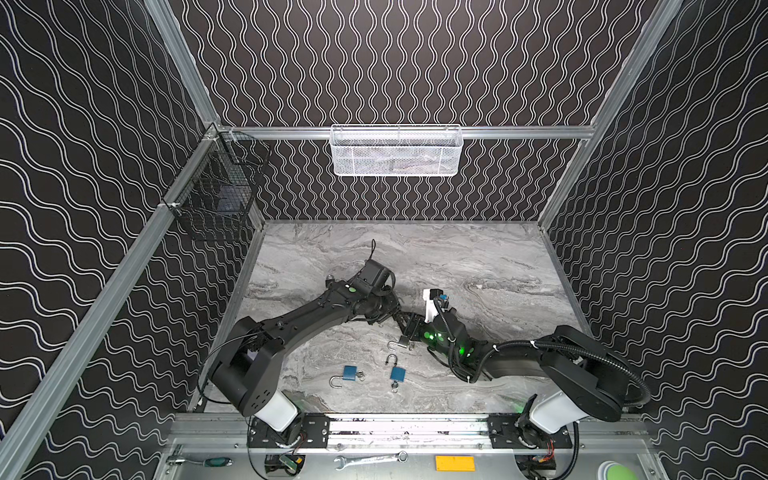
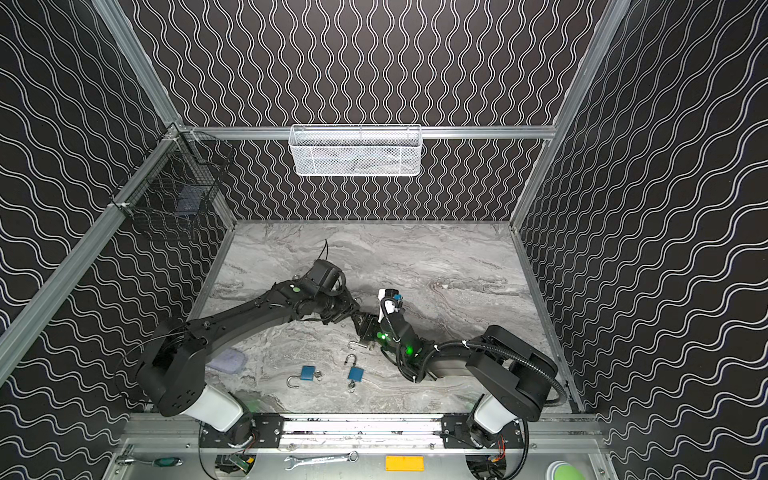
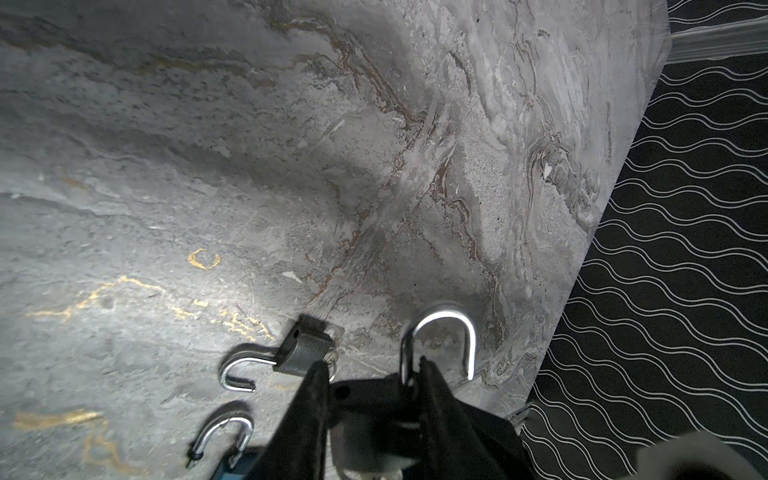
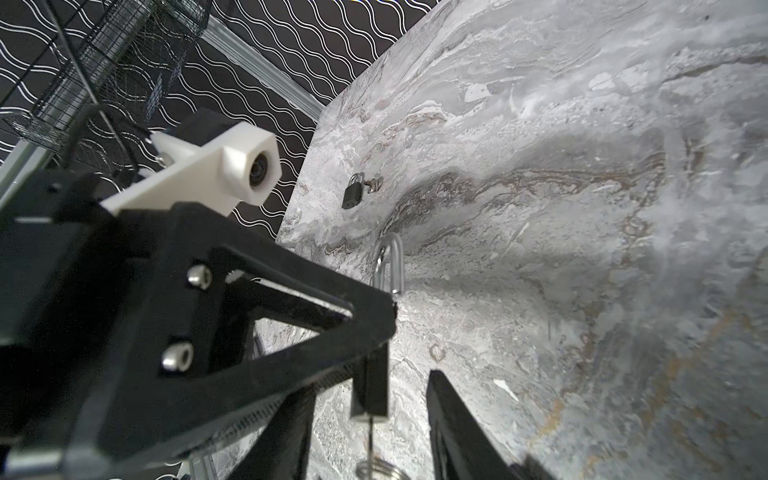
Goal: Lock with the key
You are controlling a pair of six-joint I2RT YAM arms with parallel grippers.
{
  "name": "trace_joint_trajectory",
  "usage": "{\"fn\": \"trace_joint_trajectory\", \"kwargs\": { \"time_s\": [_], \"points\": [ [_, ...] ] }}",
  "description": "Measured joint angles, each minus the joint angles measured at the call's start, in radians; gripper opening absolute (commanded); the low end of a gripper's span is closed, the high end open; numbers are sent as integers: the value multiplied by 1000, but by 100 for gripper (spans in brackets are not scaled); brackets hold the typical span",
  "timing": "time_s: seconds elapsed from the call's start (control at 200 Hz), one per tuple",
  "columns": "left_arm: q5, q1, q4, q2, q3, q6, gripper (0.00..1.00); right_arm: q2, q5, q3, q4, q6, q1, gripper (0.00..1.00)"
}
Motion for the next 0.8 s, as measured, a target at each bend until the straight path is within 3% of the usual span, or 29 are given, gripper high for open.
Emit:
{"fn": "trace_joint_trajectory", "kwargs": {
  "time_s": [0.32,0.801],
  "points": [
    [0,5,19,-10,-14,-1,13,21,-3,19,0,0,2,41],
    [10,11,42,-32,-44,-29,11,42,13,32,0,3,15,43]
  ]
}}
